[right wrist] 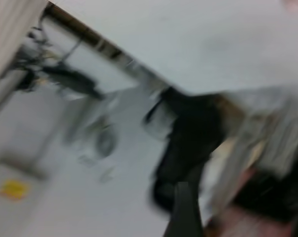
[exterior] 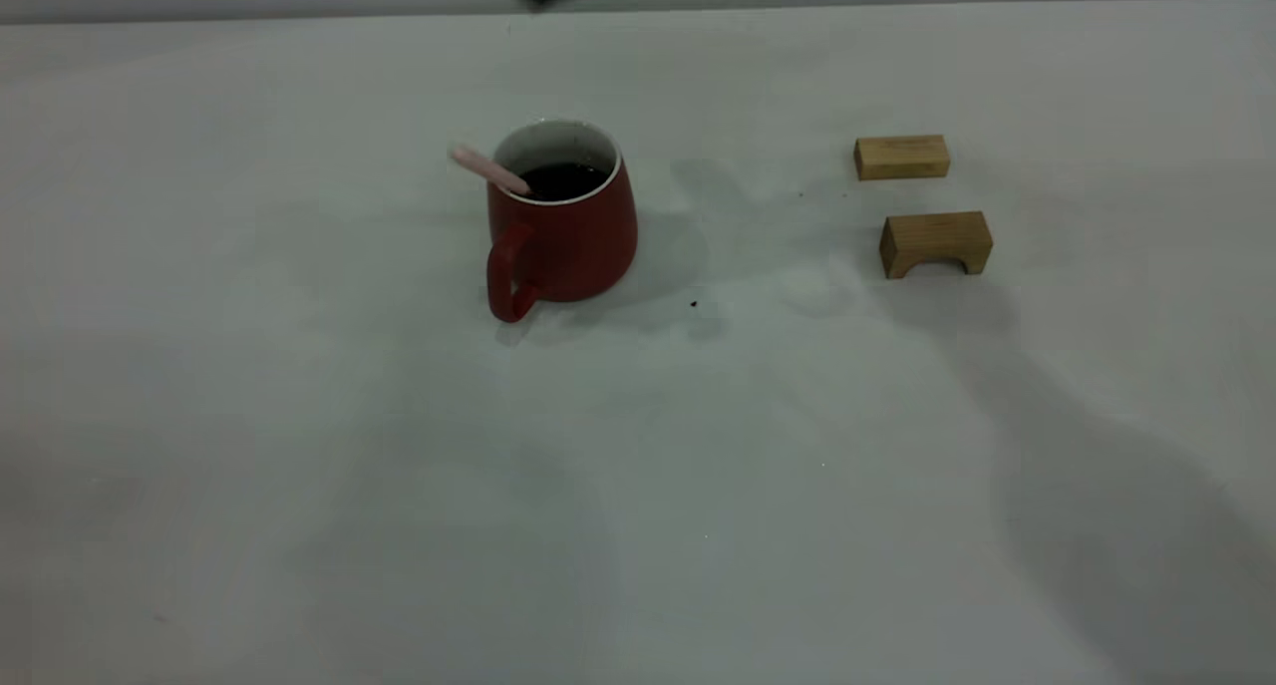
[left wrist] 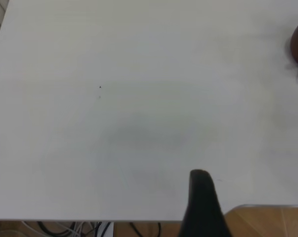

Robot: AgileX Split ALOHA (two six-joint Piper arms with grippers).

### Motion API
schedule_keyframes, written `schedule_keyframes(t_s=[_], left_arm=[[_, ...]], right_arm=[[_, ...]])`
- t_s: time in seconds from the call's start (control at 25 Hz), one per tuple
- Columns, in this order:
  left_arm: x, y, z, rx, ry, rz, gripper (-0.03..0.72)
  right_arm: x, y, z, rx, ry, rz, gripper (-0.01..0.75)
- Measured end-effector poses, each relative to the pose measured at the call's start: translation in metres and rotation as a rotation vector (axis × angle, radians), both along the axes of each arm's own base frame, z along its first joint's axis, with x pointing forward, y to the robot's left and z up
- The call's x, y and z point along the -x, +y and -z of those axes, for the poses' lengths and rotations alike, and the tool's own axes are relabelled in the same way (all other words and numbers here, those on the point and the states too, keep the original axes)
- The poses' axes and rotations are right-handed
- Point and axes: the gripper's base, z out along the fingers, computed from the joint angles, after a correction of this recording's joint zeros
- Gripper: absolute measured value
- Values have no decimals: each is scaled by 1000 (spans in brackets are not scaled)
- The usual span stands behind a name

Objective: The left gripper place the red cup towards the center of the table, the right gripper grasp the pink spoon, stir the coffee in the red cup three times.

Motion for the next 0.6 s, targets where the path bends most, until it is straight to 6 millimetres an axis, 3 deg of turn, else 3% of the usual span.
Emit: schedule_keyframes(t_s=[0.16,0.36,0.6], left_arm=[[0,0,0,-2,0,-1,595],[0,0,0,-2,0,-1,595],[0,0,0,-2,0,-1,595]], right_arm=[[20,-15,-67,101,-191,-96,561],[49,-28,-141,96,-366,-127,400],[91,-53,-212,215,-913,-376,234]])
